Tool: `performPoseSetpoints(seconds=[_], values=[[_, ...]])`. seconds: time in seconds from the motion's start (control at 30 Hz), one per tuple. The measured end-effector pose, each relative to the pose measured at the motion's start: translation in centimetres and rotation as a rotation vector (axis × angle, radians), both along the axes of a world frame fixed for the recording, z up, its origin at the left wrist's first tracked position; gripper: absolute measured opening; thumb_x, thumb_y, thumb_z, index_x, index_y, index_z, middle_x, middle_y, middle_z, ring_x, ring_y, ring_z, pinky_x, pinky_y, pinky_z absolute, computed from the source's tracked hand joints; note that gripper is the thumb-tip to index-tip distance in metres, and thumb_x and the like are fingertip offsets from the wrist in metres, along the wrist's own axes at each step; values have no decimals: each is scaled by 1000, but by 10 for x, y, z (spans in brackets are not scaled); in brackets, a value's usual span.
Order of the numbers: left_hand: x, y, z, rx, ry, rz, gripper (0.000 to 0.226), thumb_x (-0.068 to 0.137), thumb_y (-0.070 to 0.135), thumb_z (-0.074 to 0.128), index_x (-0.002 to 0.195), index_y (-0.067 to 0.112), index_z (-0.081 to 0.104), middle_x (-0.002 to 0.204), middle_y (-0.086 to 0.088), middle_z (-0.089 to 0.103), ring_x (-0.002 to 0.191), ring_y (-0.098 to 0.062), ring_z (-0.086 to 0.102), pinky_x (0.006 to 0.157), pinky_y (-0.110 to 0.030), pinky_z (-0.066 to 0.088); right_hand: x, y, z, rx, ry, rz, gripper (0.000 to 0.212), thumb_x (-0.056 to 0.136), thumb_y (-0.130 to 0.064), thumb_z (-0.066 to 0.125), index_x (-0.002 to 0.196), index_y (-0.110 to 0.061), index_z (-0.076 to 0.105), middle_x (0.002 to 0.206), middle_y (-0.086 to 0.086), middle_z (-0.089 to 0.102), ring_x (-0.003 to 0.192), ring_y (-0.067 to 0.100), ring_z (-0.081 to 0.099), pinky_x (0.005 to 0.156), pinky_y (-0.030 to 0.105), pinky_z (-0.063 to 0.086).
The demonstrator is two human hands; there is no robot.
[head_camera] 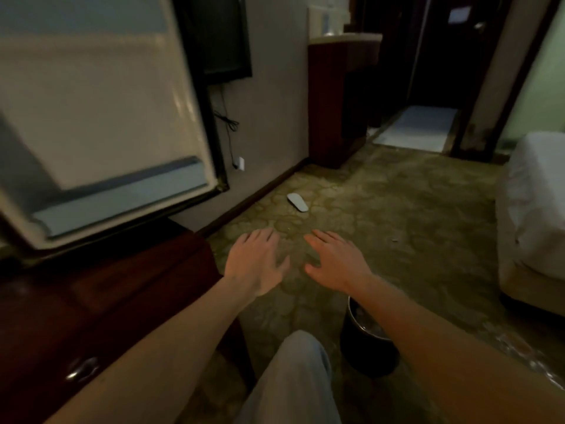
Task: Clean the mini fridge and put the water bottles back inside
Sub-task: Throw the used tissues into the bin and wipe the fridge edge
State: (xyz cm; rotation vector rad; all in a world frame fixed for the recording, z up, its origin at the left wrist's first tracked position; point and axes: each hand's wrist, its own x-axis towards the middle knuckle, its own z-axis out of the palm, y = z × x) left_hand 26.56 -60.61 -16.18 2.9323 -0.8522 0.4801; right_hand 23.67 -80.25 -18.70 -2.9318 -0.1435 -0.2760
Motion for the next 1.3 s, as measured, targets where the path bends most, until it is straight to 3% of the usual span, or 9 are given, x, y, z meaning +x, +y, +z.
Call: performPoseSetpoints(seconds=[0.2,0.37,0.6,0.77,0.93,1.3], values=[[-28,95,67,0,-166,148,58,91,59,40,133,21,51,140,2,50,132,-16,43,111,-33,28,6,95,73,-22,-108,178,73,88,-67,41,150,-30,28,157,-7,29,143,17,26,111,46,34],[-57,188,111,-25,-243,307,57,92,57,43,133,19,52,139,2,52,130,-18,45,109,-34,31,4,184,119,10,-274,350,72,90,-65,47,149,-27,35,153,-7,38,140,14,34,109,40,40],[-99,297,156,-2,-353,502,51,89,55,48,124,19,58,128,3,59,121,-18,53,101,-33,39,-4,310,163,20,-332,554,69,90,-64,46,149,-30,34,153,-10,38,139,13,36,111,37,35],[-124,365,177,20,-379,610,56,86,58,36,121,20,57,127,2,59,120,-19,54,100,-34,40,-5,376,191,87,-350,640,65,89,-60,52,147,-34,36,146,-12,45,132,13,44,102,35,41],[-140,429,195,22,-420,689,52,87,54,49,124,18,58,129,1,60,121,-18,54,99,-34,41,1,433,218,94,-383,710,65,90,-59,52,148,-34,35,147,-11,45,132,12,44,100,35,43],[-154,541,248,28,-490,841,48,87,47,52,124,17,54,133,-4,52,116,-29,53,86,-42,50,16,548,264,141,-483,837,62,89,-54,58,144,-31,42,138,-5,55,123,16,54,94,35,48]])
